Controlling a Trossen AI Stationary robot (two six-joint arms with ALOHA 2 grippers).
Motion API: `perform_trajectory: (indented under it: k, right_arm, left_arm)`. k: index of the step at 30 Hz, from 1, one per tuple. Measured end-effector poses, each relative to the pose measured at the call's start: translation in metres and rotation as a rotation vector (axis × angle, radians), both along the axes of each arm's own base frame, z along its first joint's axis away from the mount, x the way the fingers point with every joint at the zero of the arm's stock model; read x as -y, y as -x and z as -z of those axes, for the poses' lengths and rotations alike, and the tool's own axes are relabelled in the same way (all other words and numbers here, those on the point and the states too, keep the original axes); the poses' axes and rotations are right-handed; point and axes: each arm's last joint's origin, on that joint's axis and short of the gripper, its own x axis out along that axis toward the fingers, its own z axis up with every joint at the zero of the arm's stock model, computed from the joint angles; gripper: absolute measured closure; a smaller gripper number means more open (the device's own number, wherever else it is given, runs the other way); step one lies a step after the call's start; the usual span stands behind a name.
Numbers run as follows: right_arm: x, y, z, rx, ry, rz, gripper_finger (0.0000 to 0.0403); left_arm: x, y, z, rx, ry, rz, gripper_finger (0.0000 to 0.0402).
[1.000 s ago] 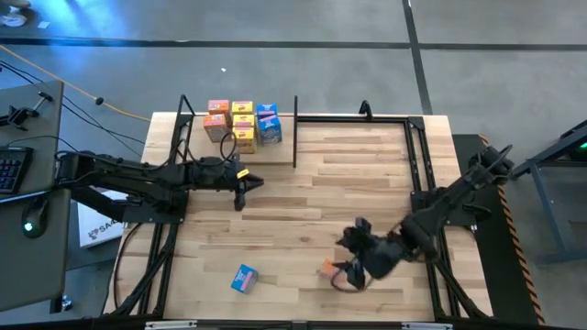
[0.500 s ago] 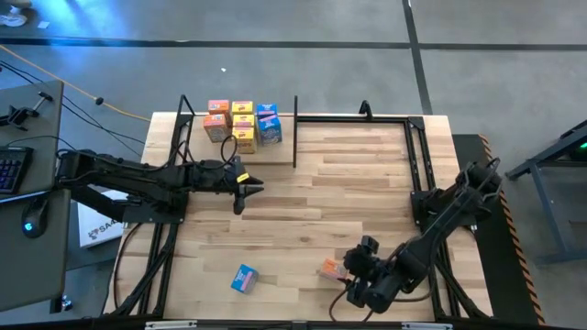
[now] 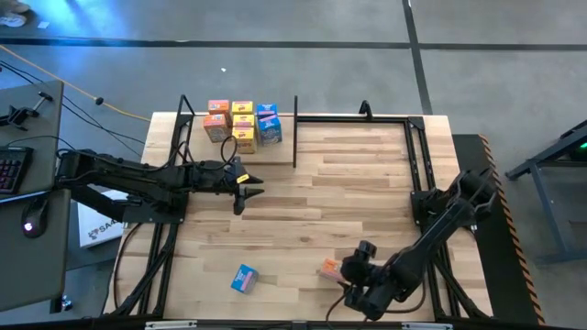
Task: Stack cereal on shelf
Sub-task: Put the orange cereal box on the shelf aligned with the other orange cereal box
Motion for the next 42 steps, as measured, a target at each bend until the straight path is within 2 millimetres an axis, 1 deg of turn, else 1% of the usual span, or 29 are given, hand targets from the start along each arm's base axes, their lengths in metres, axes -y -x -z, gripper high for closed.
perform_trajectory:
  k: [3, 7, 13, 18, 22, 25, 29, 32, 38, 42]
  right_arm:
    - [-0.002, -0.002, 0.007, -0.004, 0.023, 0.005, 0.0122]
    - [-0.003, -0.003, 0.012, -0.011, 0.034, 0.005, 0.0146]
    - [-0.003, -0.003, 0.012, -0.003, 0.016, 0.026, 0.0202]
    - [-0.006, -0.007, 0.010, 0.027, -0.040, 0.046, 0.0242]
    - [-0.007, -0.012, 0.008, 0.071, -0.070, 0.041, 0.0247]
    - [-0.003, -0.021, 0.006, 0.094, -0.065, 0.030, 0.0242]
    - [0.014, -0.041, 0.004, 0.111, -0.007, -0.016, 0.0241]
    - [0.034, -0.062, 0.002, 0.110, 0.020, -0.084, 0.0241]
    - [0.093, -0.108, -0.005, 0.154, 0.047, -0.205, 0.0240]
    - [0.134, -0.130, -0.010, 0.212, 0.090, -0.257, 0.0240]
  left_arm:
    - [0.000, 0.000, 0.000, 0.000, 0.000, 0.000, 0.0265]
    - [0.000, 0.000, 0.000, 0.001, -0.002, -0.005, 0.0274]
    - [-0.001, -0.001, -0.003, 0.036, -0.002, -0.046, 0.0287]
    - [0.000, 0.002, -0.012, 0.078, 0.026, 0.004, 0.0305]
    - [0.002, 0.007, -0.019, 0.108, 0.004, 0.045, 0.0323]
    - [0.003, 0.012, -0.022, 0.110, 0.005, 0.077, 0.0336]
    - [0.006, 0.020, -0.026, 0.104, 0.035, 0.158, 0.0351]
    - [0.008, 0.030, -0.028, 0.085, 0.072, 0.203, 0.0362]
    - [0.008, 0.047, -0.043, -0.054, 0.065, 0.201, 0.0381]
    - [0.009, 0.052, -0.048, -0.128, 0.075, 0.196, 0.0385]
